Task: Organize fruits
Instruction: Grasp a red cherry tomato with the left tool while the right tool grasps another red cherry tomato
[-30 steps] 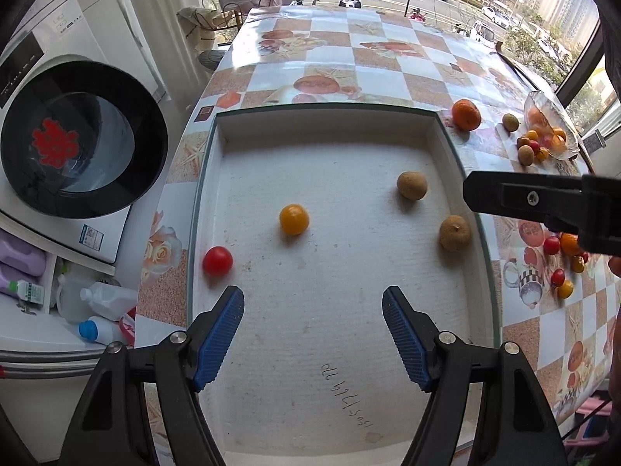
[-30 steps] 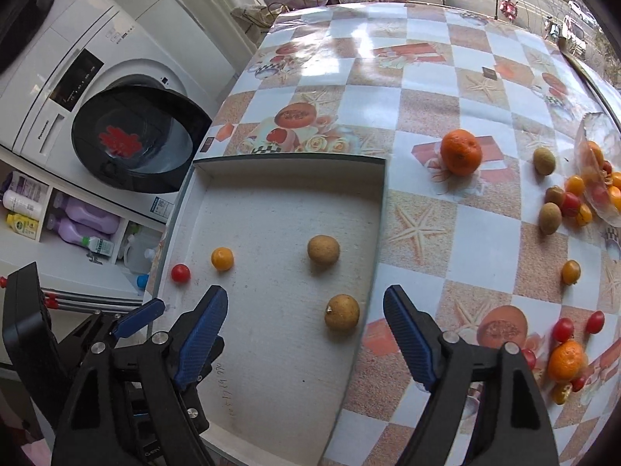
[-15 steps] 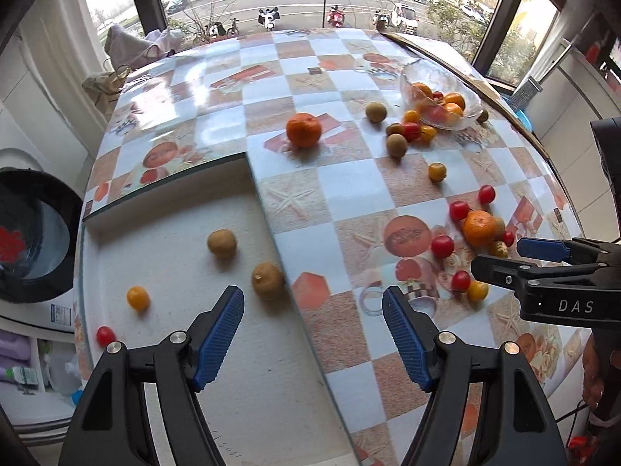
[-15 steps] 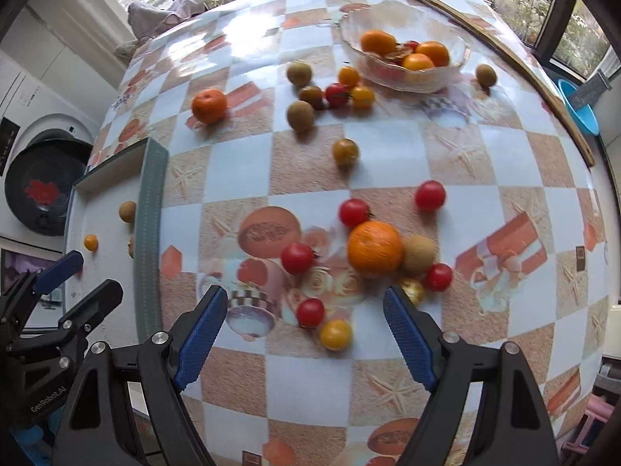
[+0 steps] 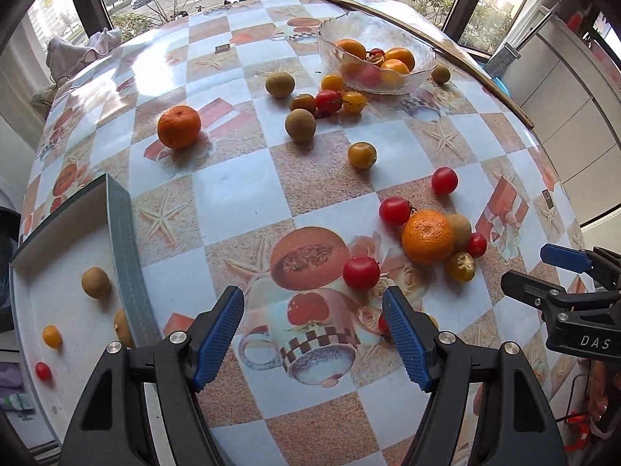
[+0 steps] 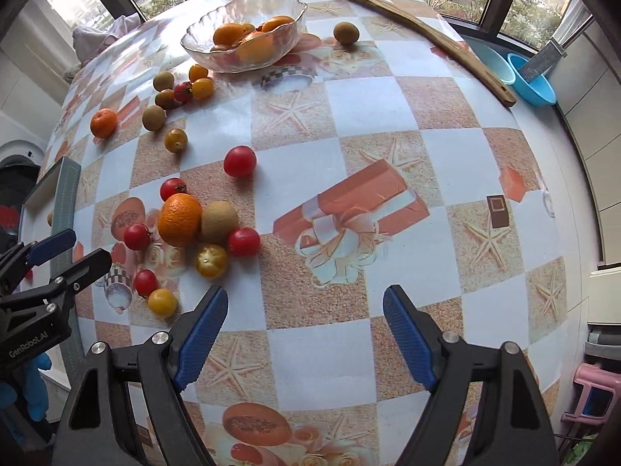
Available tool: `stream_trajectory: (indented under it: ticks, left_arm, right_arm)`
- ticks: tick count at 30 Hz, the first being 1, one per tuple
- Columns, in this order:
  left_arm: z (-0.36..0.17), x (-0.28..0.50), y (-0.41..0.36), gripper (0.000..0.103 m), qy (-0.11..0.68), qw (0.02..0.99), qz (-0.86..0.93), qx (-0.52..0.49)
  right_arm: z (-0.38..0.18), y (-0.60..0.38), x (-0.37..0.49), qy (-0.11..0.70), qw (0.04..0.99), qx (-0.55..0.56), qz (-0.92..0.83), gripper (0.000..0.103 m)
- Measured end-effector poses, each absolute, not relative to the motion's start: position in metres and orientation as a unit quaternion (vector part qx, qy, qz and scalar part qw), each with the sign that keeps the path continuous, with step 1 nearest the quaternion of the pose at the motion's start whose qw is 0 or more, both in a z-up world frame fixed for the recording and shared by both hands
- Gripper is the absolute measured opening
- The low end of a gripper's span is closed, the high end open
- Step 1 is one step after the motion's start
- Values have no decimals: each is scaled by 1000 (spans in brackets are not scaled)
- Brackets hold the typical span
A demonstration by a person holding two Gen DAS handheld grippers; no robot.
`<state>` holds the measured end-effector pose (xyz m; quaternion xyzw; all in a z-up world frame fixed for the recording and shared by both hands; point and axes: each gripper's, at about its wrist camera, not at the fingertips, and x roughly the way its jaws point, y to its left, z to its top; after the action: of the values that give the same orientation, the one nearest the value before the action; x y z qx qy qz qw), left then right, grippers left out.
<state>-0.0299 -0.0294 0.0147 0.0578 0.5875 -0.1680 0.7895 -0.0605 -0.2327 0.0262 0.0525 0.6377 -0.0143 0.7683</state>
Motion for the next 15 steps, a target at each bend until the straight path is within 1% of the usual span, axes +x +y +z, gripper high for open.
stream_trajectory:
  ticks: [5, 7, 13, 15]
  left_arm:
    - [3, -24, -42, 75, 590, 788, -164, 64]
    - [-1, -22, -45, 75, 592, 786, -165, 66]
    - [-10, -19, -52, 75, 595, 784, -161, 75]
    - [-10, -18, -54, 75, 593, 785, -160, 80]
  right_arm:
    - [13, -229, -56, 644, 764, 33, 10, 65]
    - [10, -226, -55, 644, 764, 24, 24, 61]
    - [9, -212, -46, 630, 775, -5, 57, 60]
    - [9, -209, -43, 625, 778, -12, 63, 55]
